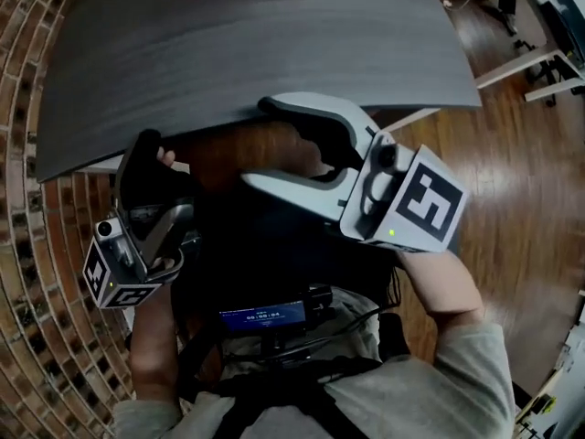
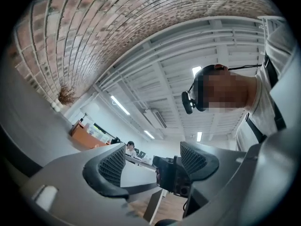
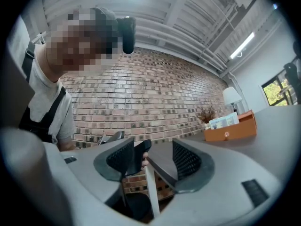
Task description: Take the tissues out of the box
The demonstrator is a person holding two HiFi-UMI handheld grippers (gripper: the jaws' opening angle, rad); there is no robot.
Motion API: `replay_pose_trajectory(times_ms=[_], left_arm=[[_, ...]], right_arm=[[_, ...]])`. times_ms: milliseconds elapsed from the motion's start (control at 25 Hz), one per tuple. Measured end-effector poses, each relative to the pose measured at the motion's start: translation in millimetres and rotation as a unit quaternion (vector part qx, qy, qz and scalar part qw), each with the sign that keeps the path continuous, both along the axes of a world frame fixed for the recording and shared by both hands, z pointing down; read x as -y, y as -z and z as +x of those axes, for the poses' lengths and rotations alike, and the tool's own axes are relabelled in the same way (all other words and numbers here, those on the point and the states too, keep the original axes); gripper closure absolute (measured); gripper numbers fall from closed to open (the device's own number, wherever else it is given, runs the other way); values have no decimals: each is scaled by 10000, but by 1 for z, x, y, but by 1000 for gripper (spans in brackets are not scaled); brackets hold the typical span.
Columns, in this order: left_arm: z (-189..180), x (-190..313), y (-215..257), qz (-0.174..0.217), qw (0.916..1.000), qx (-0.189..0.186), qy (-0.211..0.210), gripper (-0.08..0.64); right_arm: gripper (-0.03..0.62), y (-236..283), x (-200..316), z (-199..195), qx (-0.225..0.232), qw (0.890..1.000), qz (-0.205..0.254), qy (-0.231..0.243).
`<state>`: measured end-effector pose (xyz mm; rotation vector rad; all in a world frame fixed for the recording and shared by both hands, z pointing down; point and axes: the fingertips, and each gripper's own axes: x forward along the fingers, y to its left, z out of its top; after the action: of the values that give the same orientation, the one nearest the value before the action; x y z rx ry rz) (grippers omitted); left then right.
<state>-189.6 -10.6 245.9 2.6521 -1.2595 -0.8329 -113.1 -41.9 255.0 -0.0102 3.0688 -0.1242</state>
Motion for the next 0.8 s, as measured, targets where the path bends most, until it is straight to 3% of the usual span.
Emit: replay_pose_trajectory(times_ms=[240,400,560,800], left_arm=[[1,10,-1,-152,9983,530,160,213],[5,24,17,-100,9917,1284,65,235],[0,48,46,61,9756,2194,67,235],[-7,103,53,-77,9405,3397,38,233]], right_arm=[[337,1,-1,0,109,9999,-128,-38],[337,0,0,0,174,9996,-202,-65],[337,3,1,-1,227,9995,-224,-88],[337,6,0,0,401,9988,-270,-110]])
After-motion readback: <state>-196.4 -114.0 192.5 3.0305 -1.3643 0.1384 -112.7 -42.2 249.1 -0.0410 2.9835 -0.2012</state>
